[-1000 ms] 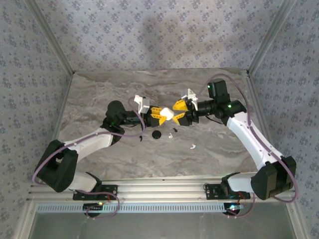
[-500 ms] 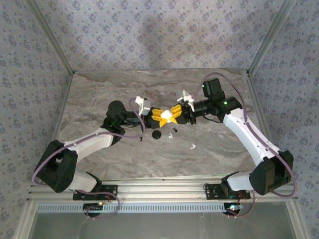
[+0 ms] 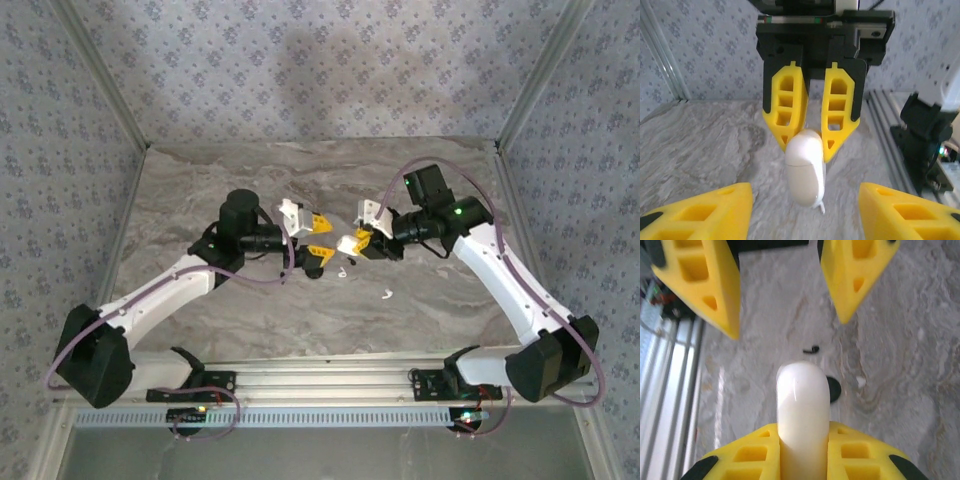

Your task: Insert wireless bluetooth earbuds into charging case

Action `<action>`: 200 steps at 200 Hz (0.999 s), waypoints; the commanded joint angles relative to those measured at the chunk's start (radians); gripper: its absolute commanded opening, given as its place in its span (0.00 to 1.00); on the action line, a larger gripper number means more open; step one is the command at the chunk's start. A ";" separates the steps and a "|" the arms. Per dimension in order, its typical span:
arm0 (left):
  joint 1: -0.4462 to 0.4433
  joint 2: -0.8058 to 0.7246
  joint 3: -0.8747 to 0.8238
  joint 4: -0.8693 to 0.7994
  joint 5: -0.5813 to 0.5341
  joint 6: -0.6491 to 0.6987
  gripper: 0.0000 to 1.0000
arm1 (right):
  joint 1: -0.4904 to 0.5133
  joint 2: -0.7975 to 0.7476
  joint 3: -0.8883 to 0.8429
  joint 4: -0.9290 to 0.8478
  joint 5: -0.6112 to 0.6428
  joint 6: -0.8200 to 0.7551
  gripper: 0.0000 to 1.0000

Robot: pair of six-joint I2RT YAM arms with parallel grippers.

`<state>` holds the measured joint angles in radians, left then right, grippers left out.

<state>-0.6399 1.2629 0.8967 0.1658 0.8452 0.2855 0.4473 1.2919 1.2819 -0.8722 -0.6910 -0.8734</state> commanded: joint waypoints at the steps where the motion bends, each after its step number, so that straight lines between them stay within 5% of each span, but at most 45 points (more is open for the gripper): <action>1: -0.012 -0.007 0.025 -0.240 -0.041 0.191 0.58 | 0.046 -0.019 0.033 -0.086 0.177 -0.073 0.16; 51: -0.045 0.057 0.075 -0.328 -0.020 0.251 0.57 | 0.110 -0.011 0.031 -0.023 0.146 -0.061 0.17; 200: -0.057 0.075 0.045 -0.159 0.014 0.131 0.39 | 0.140 0.003 0.006 0.054 0.071 -0.023 0.17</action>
<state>-0.6895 1.3338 0.9352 -0.0238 0.8234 0.4324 0.5785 1.2900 1.2816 -0.8288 -0.5953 -0.9089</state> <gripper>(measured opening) 0.393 0.197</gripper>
